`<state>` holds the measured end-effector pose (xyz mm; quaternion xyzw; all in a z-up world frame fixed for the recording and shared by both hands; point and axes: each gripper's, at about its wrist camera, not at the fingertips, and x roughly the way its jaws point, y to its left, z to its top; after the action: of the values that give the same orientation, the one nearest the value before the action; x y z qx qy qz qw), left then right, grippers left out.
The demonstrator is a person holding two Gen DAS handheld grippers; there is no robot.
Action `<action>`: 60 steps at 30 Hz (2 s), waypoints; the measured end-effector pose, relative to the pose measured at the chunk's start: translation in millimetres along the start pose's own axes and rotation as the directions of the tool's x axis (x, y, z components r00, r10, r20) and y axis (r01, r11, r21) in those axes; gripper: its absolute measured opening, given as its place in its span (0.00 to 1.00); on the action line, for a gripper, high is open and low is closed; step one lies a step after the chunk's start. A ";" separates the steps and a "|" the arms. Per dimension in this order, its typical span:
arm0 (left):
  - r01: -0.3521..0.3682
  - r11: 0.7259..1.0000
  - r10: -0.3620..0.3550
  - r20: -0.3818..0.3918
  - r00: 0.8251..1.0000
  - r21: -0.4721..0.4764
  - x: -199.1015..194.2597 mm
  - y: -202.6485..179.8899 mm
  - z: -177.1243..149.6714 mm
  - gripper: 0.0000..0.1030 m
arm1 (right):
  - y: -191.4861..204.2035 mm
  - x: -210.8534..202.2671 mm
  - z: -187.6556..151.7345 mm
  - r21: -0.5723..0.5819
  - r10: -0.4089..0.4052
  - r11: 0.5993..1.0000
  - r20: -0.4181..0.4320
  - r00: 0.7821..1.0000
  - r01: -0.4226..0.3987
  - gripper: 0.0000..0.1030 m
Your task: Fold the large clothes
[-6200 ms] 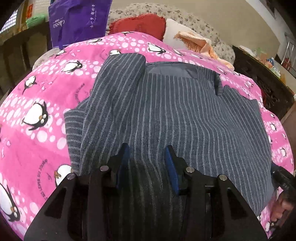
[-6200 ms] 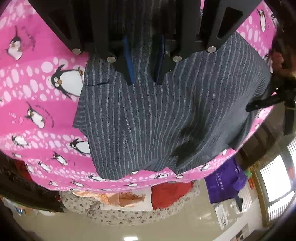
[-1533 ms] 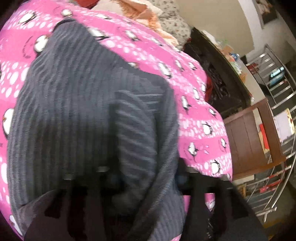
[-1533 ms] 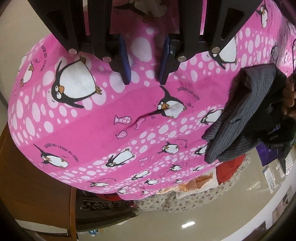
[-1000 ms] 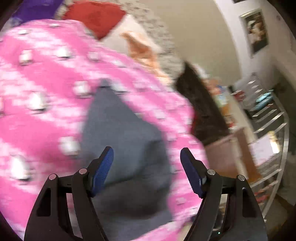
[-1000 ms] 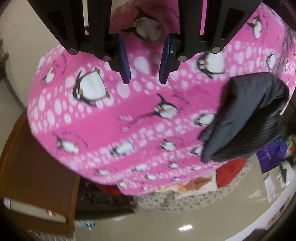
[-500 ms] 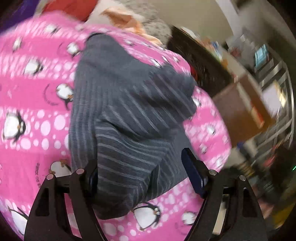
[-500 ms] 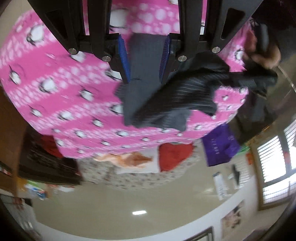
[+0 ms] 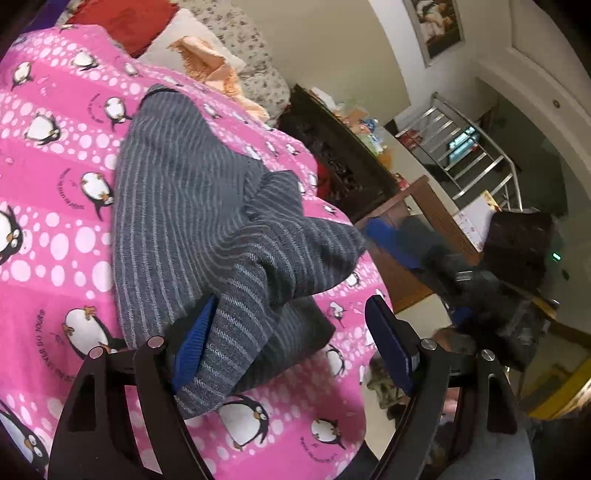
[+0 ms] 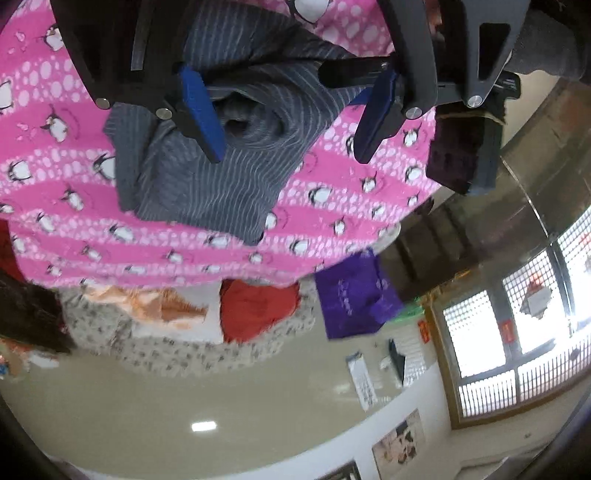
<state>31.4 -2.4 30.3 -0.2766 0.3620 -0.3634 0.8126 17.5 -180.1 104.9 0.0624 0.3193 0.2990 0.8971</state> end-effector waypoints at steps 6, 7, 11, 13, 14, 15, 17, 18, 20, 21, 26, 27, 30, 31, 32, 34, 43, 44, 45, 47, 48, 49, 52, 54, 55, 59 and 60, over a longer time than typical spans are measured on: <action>0.008 0.993 0.000 -0.067 0.998 0.117 9.8 -20.1 -7.8 0.78 | -39.7 10.0 -30.6 0.133 -0.055 0.989 -0.088 0.995 0.067 0.67; 0.012 0.990 -0.001 -0.078 0.997 0.138 10.1 -23.9 -11.3 0.78 | -49.1 10.7 -37.5 0.175 -0.037 0.983 -0.104 0.994 0.055 0.67; 0.022 0.982 0.003 -0.132 0.991 0.187 18.9 -32.1 -18.3 0.78 | -75.0 13.6 -62.8 0.314 0.101 0.948 -0.129 0.987 -0.056 0.29; 0.012 0.981 0.016 -0.143 0.990 0.194 21.6 -32.6 -19.6 0.78 | -80.7 10.3 -69.3 0.324 0.143 0.941 -0.111 0.983 -0.101 0.16; 0.022 0.982 0.006 -0.147 0.989 0.189 20.6 -31.2 -19.4 0.78 | -81.3 8.1 -70.8 0.315 0.141 0.944 -0.109 0.984 -0.100 0.12; 0.033 0.983 -0.006 -0.146 0.989 0.181 18.6 -31.4 -17.0 0.78 | -82.1 6.3 -72.1 0.307 0.130 0.948 -0.115 0.985 -0.089 0.11; 0.019 0.986 0.000 -0.114 0.994 0.168 8.3 -32.3 -9.1 0.78 | -84.3 2.0 -73.0 0.280 0.086 0.959 -0.138 0.987 -0.044 0.09; -0.001 0.987 0.014 -0.079 0.997 0.162 0.2 -31.5 -4.0 0.78 | -87.7 -2.0 -73.5 0.259 0.064 0.966 -0.156 0.986 -0.022 0.09; -0.044 0.990 0.043 0.004 0.999 0.132 -14.2 -27.7 6.8 0.78 | -93.7 -10.4 -74.0 0.239 0.036 0.971 -0.160 0.986 0.003 0.09; -0.069 0.991 0.065 0.037 0.997 0.114 -17.9 -25.4 10.0 0.78 | -97.2 -13.5 -74.9 0.238 0.025 0.971 -0.161 0.987 0.014 0.09; -0.263 0.956 0.269 -0.029 0.963 0.130 23.4 -15.8 7.7 0.77 | -110.4 4.9 -99.2 0.258 0.020 0.965 -0.224 0.974 0.040 0.14; -0.322 0.933 0.338 -0.079 0.938 0.161 39.3 -12.0 -2.4 0.72 | -112.9 6.0 -99.9 0.273 0.017 0.961 -0.222 0.975 0.045 0.16; -0.391 0.896 0.421 -0.119 0.899 0.210 52.6 -1.2 -29.4 0.69 | -106.7 -6.6 -91.3 0.249 -0.032 0.965 -0.216 0.976 0.087 0.20; -0.388 0.897 0.418 -0.121 0.901 0.211 51.7 0.2 -32.9 0.69 | -97.9 -16.6 -84.1 0.196 -0.091 0.972 -0.202 0.975 0.132 0.20; -0.379 0.903 0.408 -0.125 0.904 0.204 50.5 2.7 -34.5 0.69 | -87.4 -27.6 -75.2 0.140 -0.151 0.974 -0.175 0.973 0.176 0.20; -0.374 0.906 0.402 -0.129 0.906 0.200 49.8 4.5 -34.0 0.69 | -69.6 -43.6 -59.6 0.078 -0.213 0.972 -0.107 0.971 0.222 0.22; -0.396 0.901 0.406 -0.022 0.914 0.176 19.5 -7.9 -19.5 0.68 | -78.4 31.6 -99.5 0.069 -0.195 0.973 -0.270 0.943 0.220 0.16; -0.408 0.894 0.412 0.015 0.911 0.186 12.8 -14.4 -17.7 0.67 | -84.1 28.6 -101.4 0.094 -0.172 0.976 -0.234 0.957 0.198 0.16; -0.396 0.896 0.391 0.063 0.918 0.200 2.9 -24.6 -15.0 0.67 | -87.2 27.0 -100.6 0.109 -0.160 0.976 -0.233 0.959 0.189 0.16; -0.334 0.913 0.315 0.114 0.942 0.234 -8.0 -44.3 -12.3 0.67 | -86.1 25.2 -99.6 0.096 -0.167 0.976 -0.233 0.958 0.194 0.16; -0.288 0.922 0.263 0.128 0.956 0.257 -9.5 -54.3 -12.3 0.67 | -85.4 24.8 -99.6 0.081 -0.174 0.977 -0.232 0.957 0.198 0.16; -0.264 0.924 0.237 0.126 0.963 0.276 -6.5 -59.6 -14.2 0.67 | -83.8 25.8 -99.2 0.066 -0.181 0.977 -0.229 0.956 0.201 0.16; -0.308 0.915 0.326 -0.031 0.945 0.261 29.5 -36.9 -28.8 0.66 | -86.6 25.7 -101.7 0.079 -0.173 0.978 -0.224 0.959 0.195 0.16; -0.380 0.864 0.412 -0.030 0.911 0.329 42.2 -23.0 -46.4 0.63 | -82.3 26.6 -104.5 0.085 -0.148 0.982 -0.213 0.966 0.169 0.17; -0.389 0.840 0.422 -0.007 0.906 0.379 43.0 -25.5 -50.2 0.64 | -79.5 30.1 -104.6 0.079 -0.153 0.982 -0.211 0.965 0.173 0.17; -0.396 0.847 0.432 -0.027 0.901 0.355 39.0 -33.2 -39.4 0.64 | -75.9 26.5 -99.0 0.088 -0.151 0.980 -0.239 0.959 0.176 0.17; -0.389 0.855 0.423 -0.029 0.905 0.343 35.5 -34.9 -36.6 0.64 | -76.2 25.0 -93.9 0.094 -0.145 0.981 -0.243 0.959 0.172 0.17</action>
<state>5.7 -57.7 20.0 -0.0352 0.3881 -0.2526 0.8856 13.4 -235.1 -5.5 0.0521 0.4437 0.2127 0.8690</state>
